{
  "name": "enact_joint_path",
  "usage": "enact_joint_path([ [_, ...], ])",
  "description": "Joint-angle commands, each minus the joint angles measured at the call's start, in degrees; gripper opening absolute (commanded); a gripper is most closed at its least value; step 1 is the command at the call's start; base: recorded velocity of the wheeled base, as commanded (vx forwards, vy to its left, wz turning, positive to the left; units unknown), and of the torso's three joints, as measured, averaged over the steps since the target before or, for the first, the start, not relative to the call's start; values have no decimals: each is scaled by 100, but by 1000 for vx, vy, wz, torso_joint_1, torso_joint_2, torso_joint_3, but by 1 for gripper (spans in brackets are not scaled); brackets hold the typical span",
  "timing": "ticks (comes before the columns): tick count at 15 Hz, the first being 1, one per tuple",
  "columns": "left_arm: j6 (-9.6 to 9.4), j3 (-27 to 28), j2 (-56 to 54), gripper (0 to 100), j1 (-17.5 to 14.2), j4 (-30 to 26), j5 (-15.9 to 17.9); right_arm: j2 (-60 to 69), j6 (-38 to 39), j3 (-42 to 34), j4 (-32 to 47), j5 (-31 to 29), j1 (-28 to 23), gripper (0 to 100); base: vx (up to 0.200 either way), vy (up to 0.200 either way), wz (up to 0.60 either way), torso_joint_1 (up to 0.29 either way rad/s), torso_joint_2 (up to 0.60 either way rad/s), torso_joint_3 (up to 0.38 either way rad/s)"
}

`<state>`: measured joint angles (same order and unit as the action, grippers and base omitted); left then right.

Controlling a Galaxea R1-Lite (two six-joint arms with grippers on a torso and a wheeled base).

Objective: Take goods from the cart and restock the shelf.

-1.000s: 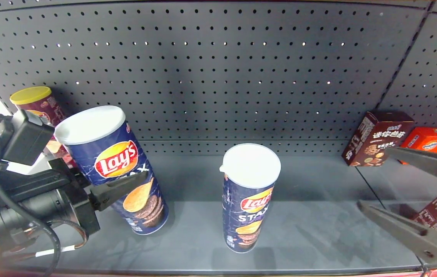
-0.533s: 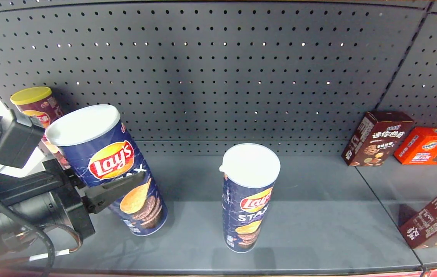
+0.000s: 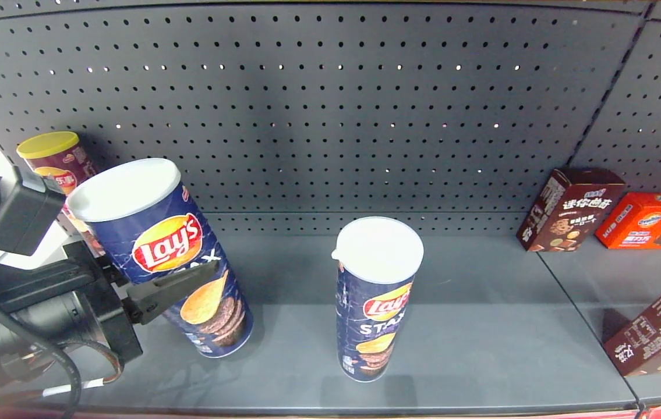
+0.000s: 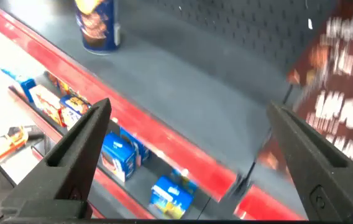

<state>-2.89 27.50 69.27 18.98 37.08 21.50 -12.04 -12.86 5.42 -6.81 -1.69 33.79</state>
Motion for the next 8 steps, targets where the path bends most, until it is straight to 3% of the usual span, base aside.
enact_joint_path([
  [1,-1,-8,-1,0,0,1,3,730,179,-525,40,2,-409,100,0,0,0,0,0,0],
  [3,-1,-8,-1,0,0,1,3,1204,513,-384,690,73,-734,100,0,0,0,0,0,0],
  [8,-1,1,-1,0,44,1,-6,1204,732,-367,699,152,-857,100,0,0,0,0,0,0],
])
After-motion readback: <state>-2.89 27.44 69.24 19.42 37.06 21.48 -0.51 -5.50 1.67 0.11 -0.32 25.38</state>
